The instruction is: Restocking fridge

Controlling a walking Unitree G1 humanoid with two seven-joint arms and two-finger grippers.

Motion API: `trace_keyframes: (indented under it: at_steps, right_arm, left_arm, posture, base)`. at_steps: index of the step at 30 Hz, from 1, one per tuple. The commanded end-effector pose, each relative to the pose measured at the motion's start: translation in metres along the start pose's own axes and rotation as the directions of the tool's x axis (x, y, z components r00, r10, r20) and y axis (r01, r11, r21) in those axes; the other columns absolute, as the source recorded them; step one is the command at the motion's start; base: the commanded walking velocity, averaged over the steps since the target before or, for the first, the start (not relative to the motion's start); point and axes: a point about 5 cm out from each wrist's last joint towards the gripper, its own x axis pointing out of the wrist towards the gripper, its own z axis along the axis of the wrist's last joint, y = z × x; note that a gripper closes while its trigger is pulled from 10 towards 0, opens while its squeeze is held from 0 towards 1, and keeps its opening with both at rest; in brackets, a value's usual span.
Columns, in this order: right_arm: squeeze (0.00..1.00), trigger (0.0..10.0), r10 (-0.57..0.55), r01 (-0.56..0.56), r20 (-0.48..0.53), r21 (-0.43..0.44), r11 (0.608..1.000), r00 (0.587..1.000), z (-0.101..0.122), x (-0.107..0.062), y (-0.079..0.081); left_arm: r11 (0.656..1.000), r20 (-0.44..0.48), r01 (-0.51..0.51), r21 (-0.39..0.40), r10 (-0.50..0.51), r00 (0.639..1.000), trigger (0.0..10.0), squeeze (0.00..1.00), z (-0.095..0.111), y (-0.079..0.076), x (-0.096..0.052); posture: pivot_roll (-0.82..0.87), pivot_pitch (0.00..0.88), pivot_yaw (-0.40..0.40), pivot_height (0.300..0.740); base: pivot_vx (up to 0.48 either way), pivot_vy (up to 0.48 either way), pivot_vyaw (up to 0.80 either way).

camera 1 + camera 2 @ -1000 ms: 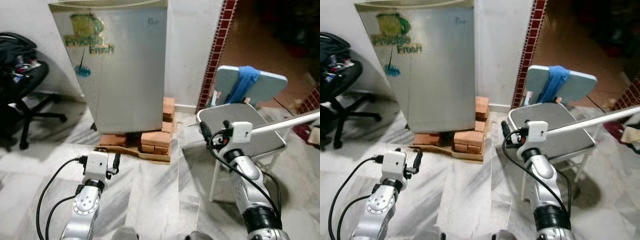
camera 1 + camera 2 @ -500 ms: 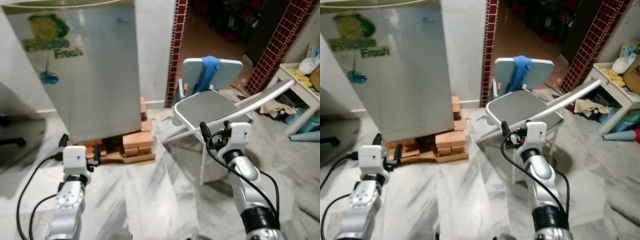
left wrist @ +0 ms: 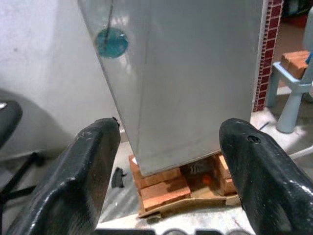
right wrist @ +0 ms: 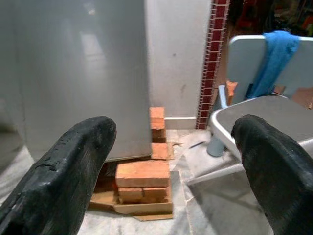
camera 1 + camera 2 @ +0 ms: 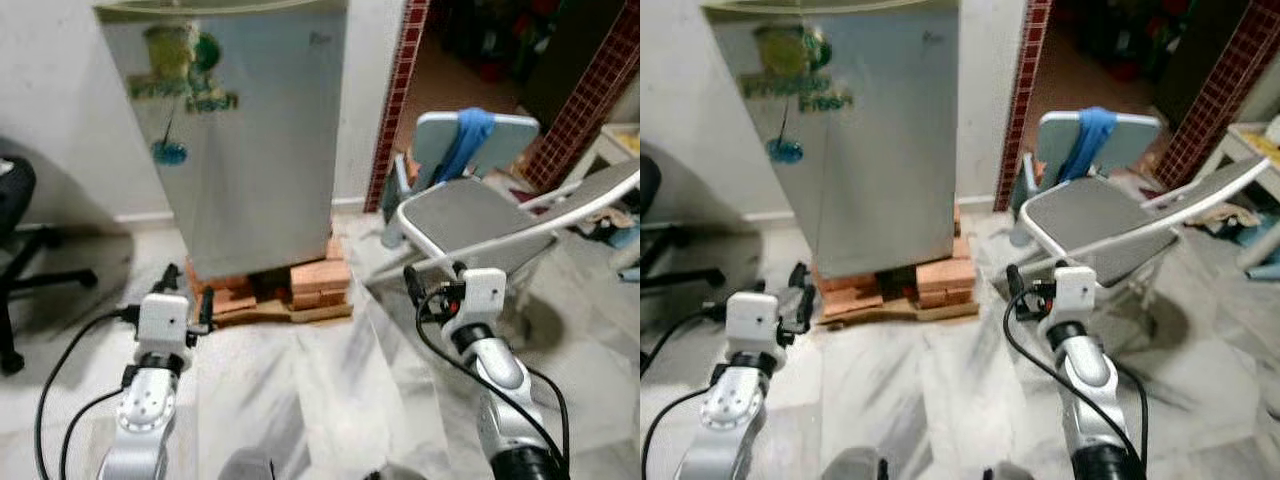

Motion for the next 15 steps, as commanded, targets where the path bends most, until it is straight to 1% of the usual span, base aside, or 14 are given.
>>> trace_keyframes:
  at_steps: [1, 5, 12, 15]
  right_arm:
    - [0.00, 10.0, 0.018, -0.017, 0.044, -0.012, 1.000, 0.999, 0.0094, 0.0059, 0.0092]
    - [0.00, 10.0, 0.012, -0.012, 0.049, -0.015, 1.000, 0.999, 0.0123, 0.0072, 0.0090]
    - [0.00, 10.0, -0.004, 0.006, 0.050, -0.034, 0.999, 0.999, 0.0134, 0.0090, 0.0051]
    - [0.00, 10.0, -0.010, 0.012, 0.054, -0.038, 0.999, 0.998, 0.0149, 0.0114, 0.0051]
  left_arm:
    - [1.000, -0.011, -0.006, -0.010, 0.006, 1.000, 10.0, 0.00, -0.0007, -0.0011, -0.0006]
    - [1.000, -0.019, -0.013, -0.026, 0.012, 1.000, 10.0, 0.00, 0.0005, -0.0028, -0.0014]
    - [1.000, -0.011, -0.025, -0.017, 0.025, 1.000, 10.0, 0.00, 0.0010, -0.0015, -0.0004]
    - [0.999, -0.007, -0.029, -0.019, 0.029, 1.000, 10.0, 0.00, 0.0028, 0.0008, 0.0027]
  posture:
    - [0.10, 0.000, -0.004, 0.740]
    - [0.11, 0.000, -0.009, 0.740]
    - [0.11, 0.000, -0.007, 0.740]
    - [0.10, 0.000, -0.006, 0.740]
  base:
    - [0.000, 0.480, 0.00]
    - [0.000, 0.480, 0.00]
    - [0.000, 0.480, 0.00]
    - [0.000, 0.480, -0.45]
